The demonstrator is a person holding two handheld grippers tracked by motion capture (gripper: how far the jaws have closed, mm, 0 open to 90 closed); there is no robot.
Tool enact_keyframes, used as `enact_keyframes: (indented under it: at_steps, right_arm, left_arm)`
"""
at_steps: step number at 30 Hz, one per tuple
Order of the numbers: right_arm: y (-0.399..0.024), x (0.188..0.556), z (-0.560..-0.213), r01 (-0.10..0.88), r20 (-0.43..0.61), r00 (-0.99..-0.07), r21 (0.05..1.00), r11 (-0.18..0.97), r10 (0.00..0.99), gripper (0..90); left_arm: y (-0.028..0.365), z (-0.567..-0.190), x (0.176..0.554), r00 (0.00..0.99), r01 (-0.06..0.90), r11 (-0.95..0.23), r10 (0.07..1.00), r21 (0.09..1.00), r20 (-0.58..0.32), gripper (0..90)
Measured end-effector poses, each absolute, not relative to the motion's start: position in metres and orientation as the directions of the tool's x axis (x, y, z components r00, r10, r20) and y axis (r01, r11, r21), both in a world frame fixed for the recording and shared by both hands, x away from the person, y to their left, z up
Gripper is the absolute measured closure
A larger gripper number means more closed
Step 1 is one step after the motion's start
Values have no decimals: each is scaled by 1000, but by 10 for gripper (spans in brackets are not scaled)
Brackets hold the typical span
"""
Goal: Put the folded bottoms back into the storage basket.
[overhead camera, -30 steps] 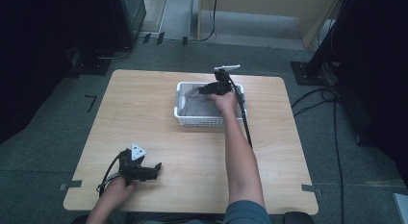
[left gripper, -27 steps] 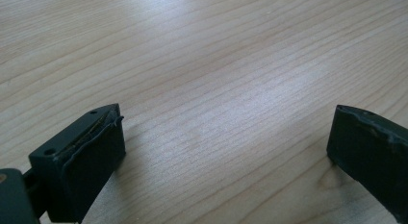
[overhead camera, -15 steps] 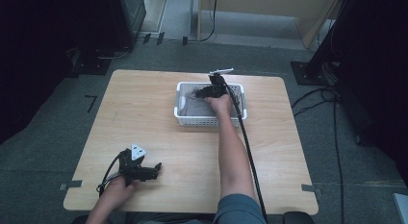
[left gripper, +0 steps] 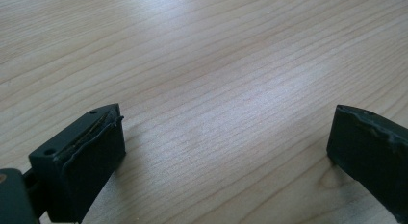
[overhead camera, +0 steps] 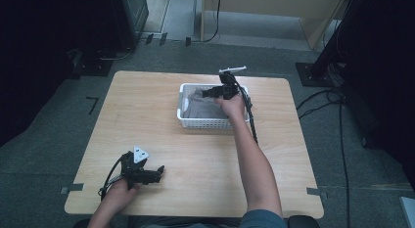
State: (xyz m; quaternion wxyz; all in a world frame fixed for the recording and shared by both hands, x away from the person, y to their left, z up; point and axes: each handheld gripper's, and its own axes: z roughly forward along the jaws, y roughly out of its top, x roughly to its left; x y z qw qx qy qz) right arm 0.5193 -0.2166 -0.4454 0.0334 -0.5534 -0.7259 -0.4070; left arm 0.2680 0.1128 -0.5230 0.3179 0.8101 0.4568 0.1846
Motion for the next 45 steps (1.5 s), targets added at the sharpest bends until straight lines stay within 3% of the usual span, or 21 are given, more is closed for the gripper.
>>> enact_keyframes:
  at_steps: [18,45]
  right_arm:
    - [-240,465,-427,796,441,-445,594,118,779,467]
    - [-283,383,-437,779,438,-474,613,132,764,458]
  left_arm:
    - [113,-523,268,515,622,-382,857,683,9,0]
    - [113,-523,268,515,622,-381,857,684,9,0]
